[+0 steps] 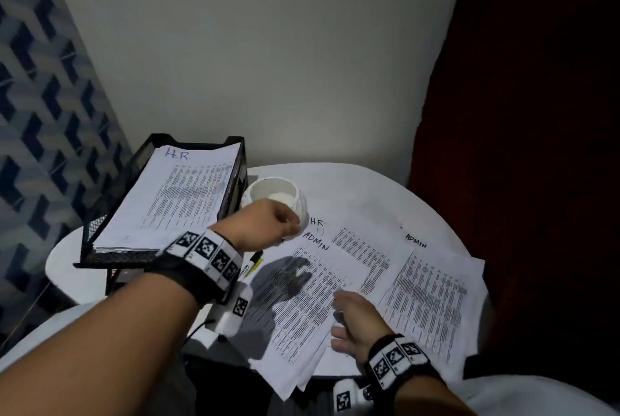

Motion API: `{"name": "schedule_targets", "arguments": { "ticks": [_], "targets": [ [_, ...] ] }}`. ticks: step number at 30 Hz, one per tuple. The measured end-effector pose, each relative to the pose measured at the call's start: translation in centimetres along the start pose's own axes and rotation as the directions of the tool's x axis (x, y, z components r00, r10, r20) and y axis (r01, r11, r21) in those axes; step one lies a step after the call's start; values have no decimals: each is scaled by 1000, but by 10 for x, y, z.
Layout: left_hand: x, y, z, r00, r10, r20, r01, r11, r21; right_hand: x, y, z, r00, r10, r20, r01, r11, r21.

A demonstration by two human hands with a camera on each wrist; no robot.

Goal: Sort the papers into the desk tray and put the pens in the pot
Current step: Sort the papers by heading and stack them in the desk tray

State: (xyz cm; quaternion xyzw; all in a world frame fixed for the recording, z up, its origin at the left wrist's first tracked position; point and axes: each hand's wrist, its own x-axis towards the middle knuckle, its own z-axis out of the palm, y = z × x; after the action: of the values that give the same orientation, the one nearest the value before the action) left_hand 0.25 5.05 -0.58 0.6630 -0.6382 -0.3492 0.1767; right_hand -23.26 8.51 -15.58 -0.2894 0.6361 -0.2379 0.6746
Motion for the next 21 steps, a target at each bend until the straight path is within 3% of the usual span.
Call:
{"name": "schedule_targets", "arguments": {
  "ticks": [4,8,13,17,18,21],
  "targets": [
    [11,-43,14,987,-144,73,134,982,131,10,4,13,999,34,-2,-34,999,-38],
    [15,-52,7,988,-154,13,150,978,143,17,4,18,1000,3,-8,-3,1000,16],
    [12,-50,14,985,-159,68,139,962,235,18,2,28,996,-87,-3,87,984,155],
    [7,-43,19,988,-145,58,130,970,205,16,3,40,989,-146,3,145,982,123],
    [6,-43,19,988,-145,45,133,970,202,17,2,40,976,-209,-61,213,975,64],
    [4,-43,17,990,-141,0,140,978,155,8,-13,31,870,-421,-257,401,907,-126]
  ]
}}
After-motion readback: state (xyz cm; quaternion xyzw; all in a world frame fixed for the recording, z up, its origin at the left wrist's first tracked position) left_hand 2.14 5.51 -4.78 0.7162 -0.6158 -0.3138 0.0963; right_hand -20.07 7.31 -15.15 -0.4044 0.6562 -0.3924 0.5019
